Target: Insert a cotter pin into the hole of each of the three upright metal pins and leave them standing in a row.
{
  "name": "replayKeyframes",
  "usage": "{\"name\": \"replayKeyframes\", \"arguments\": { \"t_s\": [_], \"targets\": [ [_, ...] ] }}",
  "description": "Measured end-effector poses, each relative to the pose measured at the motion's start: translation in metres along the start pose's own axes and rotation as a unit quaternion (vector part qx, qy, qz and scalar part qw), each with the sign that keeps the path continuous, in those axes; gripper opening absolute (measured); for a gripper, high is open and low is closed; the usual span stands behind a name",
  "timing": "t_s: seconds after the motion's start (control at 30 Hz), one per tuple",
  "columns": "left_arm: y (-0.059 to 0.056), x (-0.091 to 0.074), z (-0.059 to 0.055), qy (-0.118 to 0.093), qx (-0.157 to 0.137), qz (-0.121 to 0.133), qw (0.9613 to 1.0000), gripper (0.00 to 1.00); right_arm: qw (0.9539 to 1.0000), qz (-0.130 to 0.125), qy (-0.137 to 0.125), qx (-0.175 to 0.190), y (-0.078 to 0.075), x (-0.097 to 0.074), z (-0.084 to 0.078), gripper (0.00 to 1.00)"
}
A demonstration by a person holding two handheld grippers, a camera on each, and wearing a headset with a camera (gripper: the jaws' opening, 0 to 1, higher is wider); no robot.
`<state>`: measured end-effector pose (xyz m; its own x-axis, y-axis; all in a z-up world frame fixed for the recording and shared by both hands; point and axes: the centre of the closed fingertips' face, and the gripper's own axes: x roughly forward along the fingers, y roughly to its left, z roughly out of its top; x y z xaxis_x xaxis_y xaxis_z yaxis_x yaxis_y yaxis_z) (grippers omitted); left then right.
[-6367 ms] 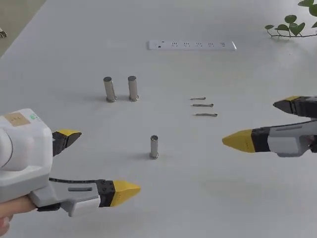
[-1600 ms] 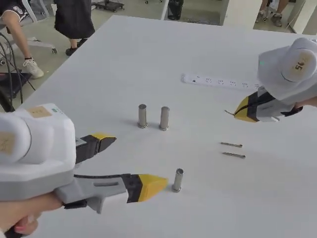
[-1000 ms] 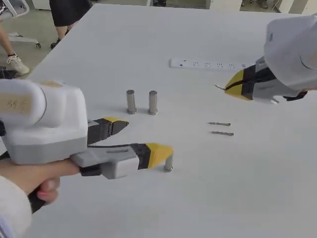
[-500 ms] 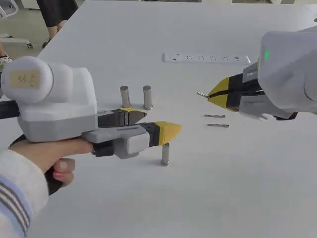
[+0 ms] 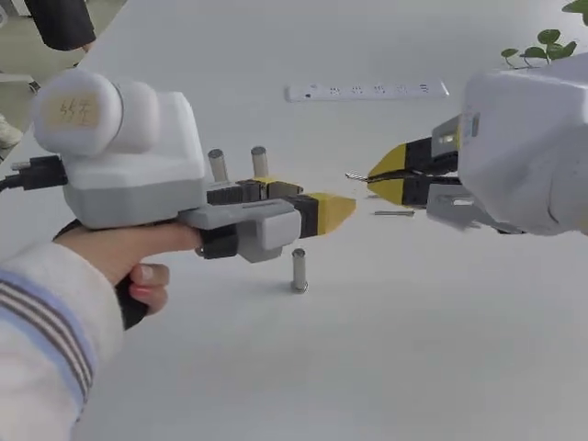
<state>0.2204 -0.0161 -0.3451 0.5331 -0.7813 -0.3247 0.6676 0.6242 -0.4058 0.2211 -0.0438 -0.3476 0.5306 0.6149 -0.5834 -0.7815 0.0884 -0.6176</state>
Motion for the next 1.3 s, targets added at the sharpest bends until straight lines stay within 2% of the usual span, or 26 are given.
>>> {"name": "replayKeyframes", "arguments": {
  "t_s": [0.2, 0.5, 0.6, 0.67, 1.1, 1.3],
  "targets": [
    [-0.009, 0.005, 0.0, -0.001, -0.019, -0.022, 0.9996, 0.21, 0.9999, -0.007, 0.005, -0.013, 0.007, 0.001, 0.002, 0.0],
    [-0.015, 0.008, -0.005, 0.008, -0.049, -0.034, 0.9982, 0.08, 0.9995, -0.017, 0.007, -0.026, 0.011, 0.0, 0.008, 0.0],
    [-0.016, 0.009, -0.003, -0.001, -0.065, -0.039, 0.9971, 0.04, 0.9995, -0.018, 0.006, -0.027, 0.012, 0.0, 0.009, 0.0],
    [-0.017, 0.009, 0.002, -0.018, -0.085, -0.043, 0.9953, 0.0, 0.9994, -0.02, 0.005, -0.027, 0.012, 0.0, 0.01, 0.0],
    [-0.016, 0.006, -0.004, -0.01, -0.102, -0.04, 0.9939, 0.0, 0.9994, -0.024, 0.0, -0.024, 0.013, 0.001, 0.015, 0.0],
    [-0.016, 0.005, -0.003, -0.014, -0.105, -0.038, 0.9937, 0.0, 0.9993, -0.026, -0.001, -0.027, 0.013, 0.001, 0.018, 0.0]
  ]
}}
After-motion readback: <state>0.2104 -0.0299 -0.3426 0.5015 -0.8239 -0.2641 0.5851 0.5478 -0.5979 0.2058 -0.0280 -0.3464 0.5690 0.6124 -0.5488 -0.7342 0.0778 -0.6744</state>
